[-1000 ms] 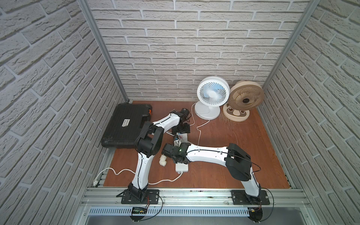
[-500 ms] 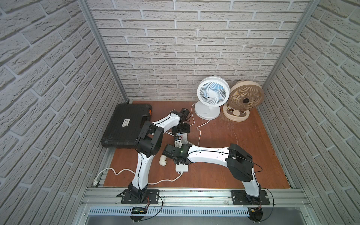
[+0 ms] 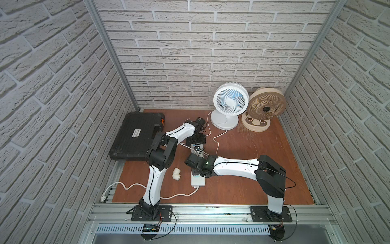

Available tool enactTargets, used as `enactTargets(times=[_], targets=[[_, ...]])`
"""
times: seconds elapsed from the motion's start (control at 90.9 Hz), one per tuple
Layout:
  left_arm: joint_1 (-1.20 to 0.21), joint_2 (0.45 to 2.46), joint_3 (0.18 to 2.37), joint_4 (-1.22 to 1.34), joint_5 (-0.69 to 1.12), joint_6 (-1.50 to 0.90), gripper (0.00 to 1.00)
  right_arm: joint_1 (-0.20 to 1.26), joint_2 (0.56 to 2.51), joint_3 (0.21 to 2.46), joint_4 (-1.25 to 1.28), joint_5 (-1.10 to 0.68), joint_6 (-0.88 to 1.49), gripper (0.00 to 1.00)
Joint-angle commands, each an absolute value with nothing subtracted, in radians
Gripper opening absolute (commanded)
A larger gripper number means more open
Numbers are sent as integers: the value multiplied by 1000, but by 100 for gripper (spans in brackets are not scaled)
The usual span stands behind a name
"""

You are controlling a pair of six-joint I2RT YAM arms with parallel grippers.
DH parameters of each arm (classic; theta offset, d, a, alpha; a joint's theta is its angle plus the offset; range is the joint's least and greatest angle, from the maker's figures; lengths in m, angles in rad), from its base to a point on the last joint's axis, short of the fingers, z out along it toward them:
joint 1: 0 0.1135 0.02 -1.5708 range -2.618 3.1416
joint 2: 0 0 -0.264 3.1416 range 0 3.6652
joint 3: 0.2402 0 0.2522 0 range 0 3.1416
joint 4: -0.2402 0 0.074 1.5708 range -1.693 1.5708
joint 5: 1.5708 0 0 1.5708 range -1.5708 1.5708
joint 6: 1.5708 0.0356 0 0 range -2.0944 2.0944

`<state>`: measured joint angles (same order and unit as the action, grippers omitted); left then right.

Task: Unplug the desk fan from the power strip
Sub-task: Remove the plug from the socket.

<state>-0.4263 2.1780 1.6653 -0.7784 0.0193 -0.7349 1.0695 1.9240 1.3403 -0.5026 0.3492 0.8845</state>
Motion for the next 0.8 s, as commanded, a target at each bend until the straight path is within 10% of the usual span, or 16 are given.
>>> enactTargets(times=[0.0, 0.792], targets=[[-411, 2234, 1610, -871, 21, -728, 0, 1064, 1893, 1350, -535, 356, 884, 3], [-412, 2231, 1606, -870, 21, -727, 0, 1121, 2115, 1683, -827, 492, 802, 3]])
